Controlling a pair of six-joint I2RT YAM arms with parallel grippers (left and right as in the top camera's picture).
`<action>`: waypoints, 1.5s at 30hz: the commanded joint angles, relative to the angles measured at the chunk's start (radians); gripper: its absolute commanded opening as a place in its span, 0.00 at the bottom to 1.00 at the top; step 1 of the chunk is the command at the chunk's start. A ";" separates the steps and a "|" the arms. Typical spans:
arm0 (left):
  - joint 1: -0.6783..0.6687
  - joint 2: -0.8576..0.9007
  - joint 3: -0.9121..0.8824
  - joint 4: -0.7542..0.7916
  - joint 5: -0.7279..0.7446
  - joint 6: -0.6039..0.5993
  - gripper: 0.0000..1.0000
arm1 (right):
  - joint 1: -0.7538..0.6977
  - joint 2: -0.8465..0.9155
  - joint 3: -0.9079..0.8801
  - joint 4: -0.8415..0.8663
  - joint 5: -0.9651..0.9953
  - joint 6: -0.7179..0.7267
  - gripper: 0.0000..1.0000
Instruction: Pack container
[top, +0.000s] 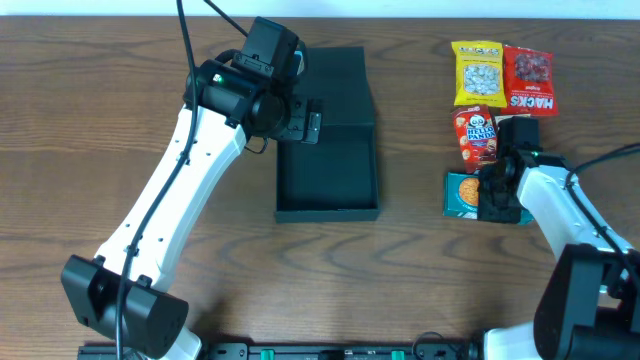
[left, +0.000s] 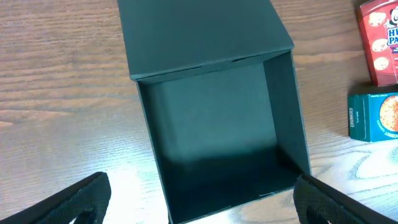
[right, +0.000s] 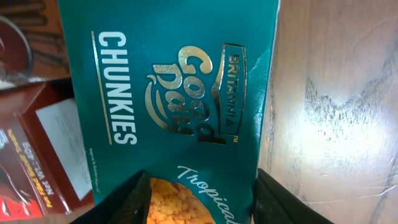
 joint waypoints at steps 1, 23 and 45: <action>0.003 -0.002 0.013 -0.003 -0.011 0.019 0.95 | -0.003 0.014 -0.028 -0.006 -0.050 -0.101 0.47; 0.003 -0.002 0.014 0.006 -0.011 0.019 0.95 | -0.002 0.005 -0.028 -0.018 -0.250 -0.317 0.52; 0.003 -0.002 0.014 0.016 -0.011 0.019 0.95 | -0.003 0.016 -0.023 0.186 -0.117 -0.312 0.99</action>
